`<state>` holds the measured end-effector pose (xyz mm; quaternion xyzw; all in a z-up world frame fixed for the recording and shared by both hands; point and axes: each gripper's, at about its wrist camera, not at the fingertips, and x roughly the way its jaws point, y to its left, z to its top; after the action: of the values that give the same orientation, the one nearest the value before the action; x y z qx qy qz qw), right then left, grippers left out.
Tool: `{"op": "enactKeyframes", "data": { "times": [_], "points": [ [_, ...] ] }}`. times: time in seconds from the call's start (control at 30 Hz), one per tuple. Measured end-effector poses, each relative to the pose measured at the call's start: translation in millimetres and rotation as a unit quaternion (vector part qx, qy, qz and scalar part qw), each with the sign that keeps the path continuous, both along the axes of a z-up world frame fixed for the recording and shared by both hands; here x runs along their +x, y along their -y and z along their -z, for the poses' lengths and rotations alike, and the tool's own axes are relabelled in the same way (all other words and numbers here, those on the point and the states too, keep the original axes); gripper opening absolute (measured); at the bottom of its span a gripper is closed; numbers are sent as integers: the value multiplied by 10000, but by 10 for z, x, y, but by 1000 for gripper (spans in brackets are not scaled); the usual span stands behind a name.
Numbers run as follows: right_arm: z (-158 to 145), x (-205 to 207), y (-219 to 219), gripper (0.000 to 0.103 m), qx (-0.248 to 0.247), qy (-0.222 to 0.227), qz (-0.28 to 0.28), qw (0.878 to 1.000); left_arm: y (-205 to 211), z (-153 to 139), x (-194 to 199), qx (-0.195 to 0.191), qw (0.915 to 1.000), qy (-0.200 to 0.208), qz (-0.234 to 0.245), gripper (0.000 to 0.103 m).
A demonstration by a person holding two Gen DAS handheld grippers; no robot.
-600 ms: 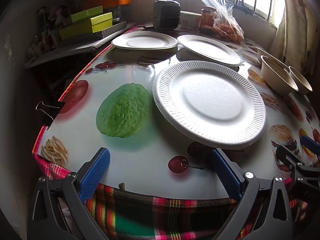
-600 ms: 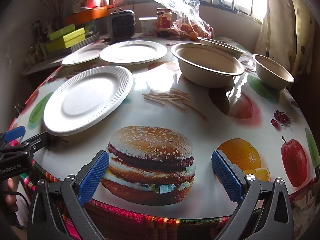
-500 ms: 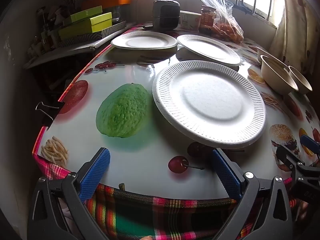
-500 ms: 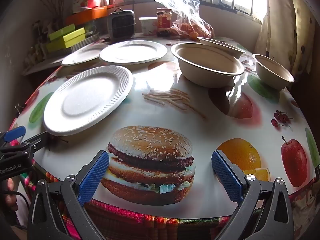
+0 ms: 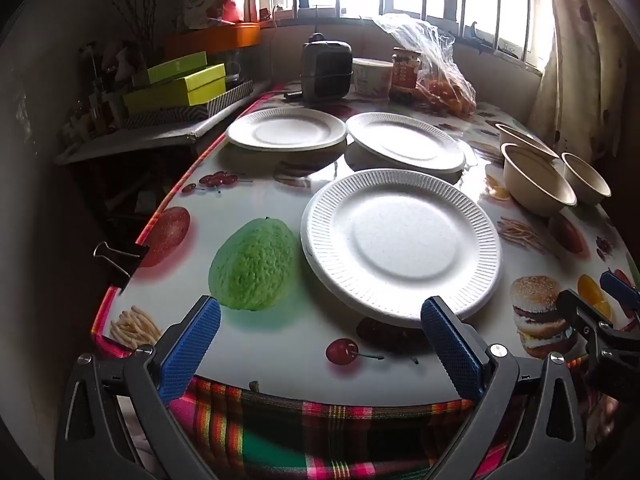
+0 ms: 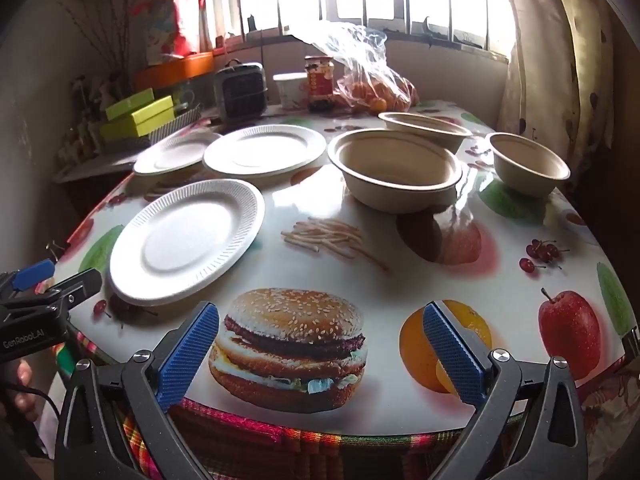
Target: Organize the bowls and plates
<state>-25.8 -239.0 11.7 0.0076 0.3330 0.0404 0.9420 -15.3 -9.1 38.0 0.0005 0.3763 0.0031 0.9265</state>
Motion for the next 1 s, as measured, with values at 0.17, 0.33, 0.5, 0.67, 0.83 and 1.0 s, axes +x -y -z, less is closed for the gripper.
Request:
{"op": "enactKeyframes", "data": {
  "times": [0.17,0.33,0.5,0.67,0.83,1.0],
  "points": [
    [-89,-92,34,103,-25,212,81,9997,125,-121,4,-70,9997,199,130,101],
    [-152,-173,118,103,-4,360,402,9985,282,-216,-26,-51,9987,408,297,101],
    [-204,-255,189,103,-34,510,680,9964,351,-224,-58,-46,9985,418,364,101],
    [-209,-278,229,103,-21,519,768,9957,325,-221,-60,-80,9985,422,341,101],
    [-189,-261,250,103,-7,481,798,9956,344,-185,-63,-61,9987,364,354,101],
    [-177,-252,255,103,-35,471,806,9956,346,-178,-34,-65,9988,353,337,101]
  ]
}}
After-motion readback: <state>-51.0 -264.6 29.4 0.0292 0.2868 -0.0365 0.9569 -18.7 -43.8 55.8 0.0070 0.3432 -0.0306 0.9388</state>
